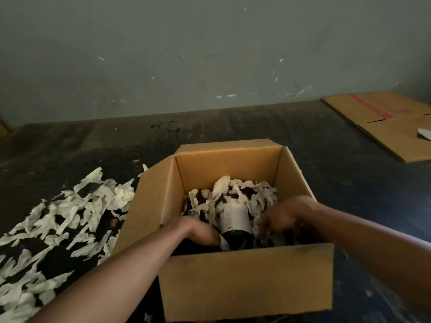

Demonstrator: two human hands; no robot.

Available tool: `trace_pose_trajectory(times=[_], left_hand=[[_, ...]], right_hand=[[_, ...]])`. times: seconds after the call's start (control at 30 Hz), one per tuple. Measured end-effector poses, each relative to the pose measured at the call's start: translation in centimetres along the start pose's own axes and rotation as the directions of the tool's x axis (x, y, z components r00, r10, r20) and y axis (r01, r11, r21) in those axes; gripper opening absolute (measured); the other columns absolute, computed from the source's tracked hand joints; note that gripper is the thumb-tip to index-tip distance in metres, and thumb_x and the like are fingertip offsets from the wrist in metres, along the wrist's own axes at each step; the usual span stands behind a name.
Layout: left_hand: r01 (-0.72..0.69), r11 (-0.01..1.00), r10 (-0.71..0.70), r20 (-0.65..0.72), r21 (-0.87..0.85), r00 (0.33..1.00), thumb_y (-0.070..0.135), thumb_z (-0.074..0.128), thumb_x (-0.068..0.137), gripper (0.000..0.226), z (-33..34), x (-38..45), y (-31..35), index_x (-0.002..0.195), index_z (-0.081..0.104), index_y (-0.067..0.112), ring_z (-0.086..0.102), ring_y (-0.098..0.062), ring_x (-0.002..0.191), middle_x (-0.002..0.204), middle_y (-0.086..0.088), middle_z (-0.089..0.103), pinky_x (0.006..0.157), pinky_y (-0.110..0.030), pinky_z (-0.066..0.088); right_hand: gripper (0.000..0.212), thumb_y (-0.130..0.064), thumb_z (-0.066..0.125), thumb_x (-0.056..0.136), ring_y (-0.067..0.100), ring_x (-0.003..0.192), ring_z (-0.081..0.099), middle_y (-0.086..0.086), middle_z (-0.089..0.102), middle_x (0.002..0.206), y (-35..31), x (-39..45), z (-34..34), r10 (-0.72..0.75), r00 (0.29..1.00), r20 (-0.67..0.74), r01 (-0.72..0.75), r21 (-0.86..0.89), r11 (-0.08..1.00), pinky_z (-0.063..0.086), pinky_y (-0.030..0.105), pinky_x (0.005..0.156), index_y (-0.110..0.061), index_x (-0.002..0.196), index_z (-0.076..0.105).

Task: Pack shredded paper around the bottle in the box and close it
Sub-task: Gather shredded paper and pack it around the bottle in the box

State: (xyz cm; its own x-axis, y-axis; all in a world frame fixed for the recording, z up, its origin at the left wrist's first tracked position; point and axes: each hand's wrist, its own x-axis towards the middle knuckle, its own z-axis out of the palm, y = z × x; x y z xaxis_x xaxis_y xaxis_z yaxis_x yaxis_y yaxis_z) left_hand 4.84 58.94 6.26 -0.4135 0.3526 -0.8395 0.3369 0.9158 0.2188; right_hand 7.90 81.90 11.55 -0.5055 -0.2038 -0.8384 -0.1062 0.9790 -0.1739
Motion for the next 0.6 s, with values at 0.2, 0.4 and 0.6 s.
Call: trace_pose_trajectory(times=[0.2,0.4,0.6], left_hand=[[-0.047,0.976,-0.042,-0.39,-0.215,0.92,0.022,0.044,0.101,0.026,-3.7,-3.6,0.6,0.121,0.06,0.019,0.072,-0.02,0.084,0.111,-0.005,0.065,0.06,-0.028,0.054],[-0.198,0.978,0.012,-0.926,-0.067,0.377,0.037,0.047,0.099,0.035,-3.8,-7.7,-2.2,0.133,0.05,0.028,0.056,-0.014,0.115,0.139,0.005,0.051,0.085,-0.033,0.05],[-0.177,0.983,-0.021,-0.984,-0.053,0.179,0.037,0.047,0.099,0.043,-0.5,-11.0,-8.5,0.139,0.045,0.024,0.04,-0.021,0.136,0.149,-0.001,0.042,0.107,-0.048,0.035]], right_hand=[[0.031,-0.018,0.046,0.1,0.022,0.112,0.058,0.001,0.052,0.136,-0.2,-2.5,-3.4,0.001,0.883,-0.47,0.127,0.239,0.963,0.056,0.037,0.087,-0.025,0.128,0.058],[0.049,-0.032,0.05,0.101,0.026,0.13,0.049,0.01,0.048,0.147,-3.6,-2.1,-3.5,0.031,0.767,-0.64,0.17,0.25,0.953,0.041,0.041,0.107,-0.021,0.147,0.041],[0.059,-0.048,0.046,0.099,0.035,0.139,0.037,0.011,0.031,0.158,-9.6,-1.1,-2.5,0.036,0.671,-0.74,0.221,0.246,0.944,0.034,0.05,0.112,-0.028,0.152,0.031]])
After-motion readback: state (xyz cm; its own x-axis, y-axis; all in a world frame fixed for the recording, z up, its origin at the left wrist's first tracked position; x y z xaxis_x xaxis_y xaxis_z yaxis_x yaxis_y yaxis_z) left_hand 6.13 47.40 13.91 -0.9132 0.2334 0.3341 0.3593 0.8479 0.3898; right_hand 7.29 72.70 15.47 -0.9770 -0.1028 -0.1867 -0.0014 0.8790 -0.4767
